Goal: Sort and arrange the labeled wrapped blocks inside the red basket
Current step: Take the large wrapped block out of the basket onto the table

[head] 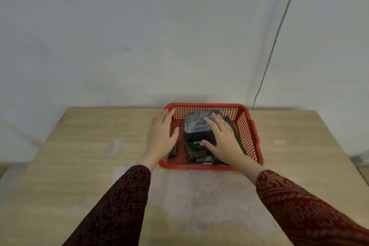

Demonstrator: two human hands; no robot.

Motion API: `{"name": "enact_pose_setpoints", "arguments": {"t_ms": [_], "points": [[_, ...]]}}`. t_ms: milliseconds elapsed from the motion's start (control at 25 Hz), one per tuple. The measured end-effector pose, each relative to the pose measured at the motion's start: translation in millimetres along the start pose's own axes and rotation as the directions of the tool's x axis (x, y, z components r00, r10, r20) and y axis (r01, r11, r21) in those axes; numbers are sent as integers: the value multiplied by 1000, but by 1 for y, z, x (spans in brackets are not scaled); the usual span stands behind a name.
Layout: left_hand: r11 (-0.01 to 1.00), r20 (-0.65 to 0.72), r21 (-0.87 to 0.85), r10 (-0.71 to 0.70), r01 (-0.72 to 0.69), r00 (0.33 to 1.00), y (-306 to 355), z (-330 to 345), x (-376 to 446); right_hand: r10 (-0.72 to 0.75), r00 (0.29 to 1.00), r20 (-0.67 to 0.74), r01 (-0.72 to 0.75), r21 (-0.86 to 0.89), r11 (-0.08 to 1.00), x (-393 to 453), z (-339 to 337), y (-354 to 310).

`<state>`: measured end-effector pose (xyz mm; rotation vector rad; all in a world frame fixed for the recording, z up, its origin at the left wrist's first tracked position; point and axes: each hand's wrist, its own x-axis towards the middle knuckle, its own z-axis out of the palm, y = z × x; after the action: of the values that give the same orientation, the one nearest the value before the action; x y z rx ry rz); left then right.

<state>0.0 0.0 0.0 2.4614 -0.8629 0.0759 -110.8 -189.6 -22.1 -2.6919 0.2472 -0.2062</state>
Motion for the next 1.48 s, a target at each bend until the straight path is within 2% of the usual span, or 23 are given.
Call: {"name": "enact_pose_setpoints", "arguments": {"t_ms": [160,320,440,560,640,760,840,920,1000,1080,1160,1400,1480], "points": [[990,-4,-67,-127,127,992,-20,29,-26,45,994,98,-51,66,997,-33,35,4],[996,16,-41,-78,79,997,-34,54,-39,43,997,71,-54,168,984,-40,40,14],[997,-1,-27,-68,68,998,-39,66,-46,6,989,146,-37,216,976,-26,37,15],[997,-46,-7,-76,75,996,-40,71,-50,-44,939,341,0,128,992,-2,37,16],[997,-66,-13,-72,71,995,-40,72,-51,-19,886,463,33,-23,999,16,42,15],[997,-74,-24,-70,68,995,-40,72,-51,11,866,499,124,-235,964,30,51,10],[996,-72,-44,-86,83,994,-41,73,-51,-3,878,479,133,-237,962,32,54,9],[994,-72,-69,-94,89,993,-40,73,-52,-5,880,475,59,-99,993,32,51,10],[992,-80,-92,-93,85,993,-40,72,-52,42,873,485,-105,104,989,34,45,12],[991,-82,-106,-92,83,992,-40,73,-52,140,858,494,-314,287,905,38,39,15],[991,-83,-107,-91,82,992,-41,73,-53,198,826,528,-449,404,797,40,34,19],[992,-79,-97,-88,81,993,-41,74,-54,134,836,532,-467,563,682,34,30,23],[992,-84,-95,-91,83,992,-42,74,-54,116,840,531,-442,542,715,33,27,22]]}}
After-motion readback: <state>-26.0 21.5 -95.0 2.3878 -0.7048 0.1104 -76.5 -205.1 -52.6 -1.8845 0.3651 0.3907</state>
